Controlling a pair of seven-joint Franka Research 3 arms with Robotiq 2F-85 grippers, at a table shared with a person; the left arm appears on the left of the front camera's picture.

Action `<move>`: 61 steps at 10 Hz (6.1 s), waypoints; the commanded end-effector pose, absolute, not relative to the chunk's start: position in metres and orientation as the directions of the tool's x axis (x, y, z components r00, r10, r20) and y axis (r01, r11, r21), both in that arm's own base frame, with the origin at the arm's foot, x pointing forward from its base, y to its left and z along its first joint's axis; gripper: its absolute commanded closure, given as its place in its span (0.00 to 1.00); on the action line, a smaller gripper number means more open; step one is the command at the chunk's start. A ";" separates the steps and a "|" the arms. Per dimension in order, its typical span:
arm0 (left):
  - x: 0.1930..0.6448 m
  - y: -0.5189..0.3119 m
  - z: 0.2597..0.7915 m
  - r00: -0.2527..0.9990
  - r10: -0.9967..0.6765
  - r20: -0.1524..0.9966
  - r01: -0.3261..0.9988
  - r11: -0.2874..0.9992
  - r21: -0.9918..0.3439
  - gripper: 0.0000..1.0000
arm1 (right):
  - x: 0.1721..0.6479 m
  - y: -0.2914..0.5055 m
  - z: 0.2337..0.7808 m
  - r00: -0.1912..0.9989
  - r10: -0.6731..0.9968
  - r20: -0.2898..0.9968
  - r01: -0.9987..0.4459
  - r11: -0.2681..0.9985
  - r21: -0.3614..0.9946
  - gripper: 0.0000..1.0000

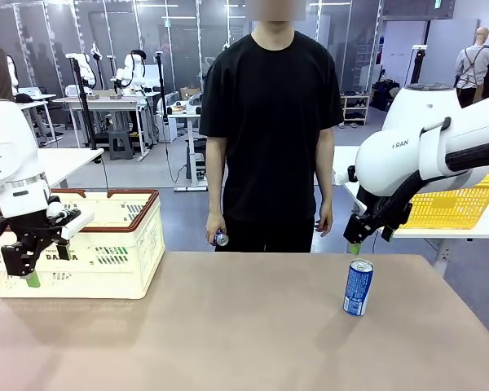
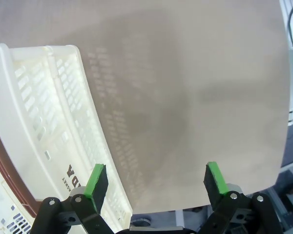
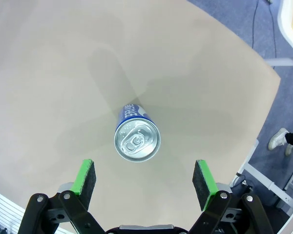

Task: Place the drinks into the Shopping basket.
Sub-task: Pick up one drink and place it into the Shopping basket.

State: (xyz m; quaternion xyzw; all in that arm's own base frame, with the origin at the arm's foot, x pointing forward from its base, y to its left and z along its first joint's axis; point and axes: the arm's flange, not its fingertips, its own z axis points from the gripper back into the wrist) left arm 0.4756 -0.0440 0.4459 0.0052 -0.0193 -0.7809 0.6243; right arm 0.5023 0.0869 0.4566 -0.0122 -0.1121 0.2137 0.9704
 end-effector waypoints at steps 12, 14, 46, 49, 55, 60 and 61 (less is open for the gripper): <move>0.473 -0.044 0.449 -0.213 -0.977 0.014 0.977 -0.213 0.034 0.00 | 0.524 0.088 0.392 0.873 0.471 0.127 -0.477 0.879 0.021 0.00; 0.473 -0.044 0.449 -0.213 -0.977 0.014 0.977 -0.213 0.034 0.00 | 0.526 0.087 0.390 0.865 0.483 0.136 -0.491 0.871 0.022 0.00; 0.473 -0.044 0.449 -0.213 -0.977 0.014 0.977 -0.213 0.034 0.00 | 0.492 0.313 0.415 0.565 0.805 0.178 -0.803 0.587 -0.106 0.77; 0.473 -0.044 0.449 -0.213 -0.977 0.014 0.977 -0.213 0.034 0.00 | 0.495 0.315 0.405 0.541 0.813 0.214 -0.818 0.568 -0.089 0.77; 0.473 -0.044 0.449 -0.213 -0.977 0.014 0.977 -0.213 0.034 0.00 | 0.500 0.317 0.391 0.552 0.807 0.209 -0.818 0.573 -0.055 0.77; 0.473 -0.044 0.449 -0.213 -0.977 0.014 0.977 -0.213 0.034 0.00 | 0.501 0.315 0.399 0.534 0.823 0.193 -0.829 0.554 -0.069 0.03; 0.473 -0.044 0.449 -0.213 -0.977 0.014 0.977 -0.213 0.034 0.00 | 0.503 0.313 0.403 0.539 0.821 0.186 -0.825 0.559 -0.077 0.03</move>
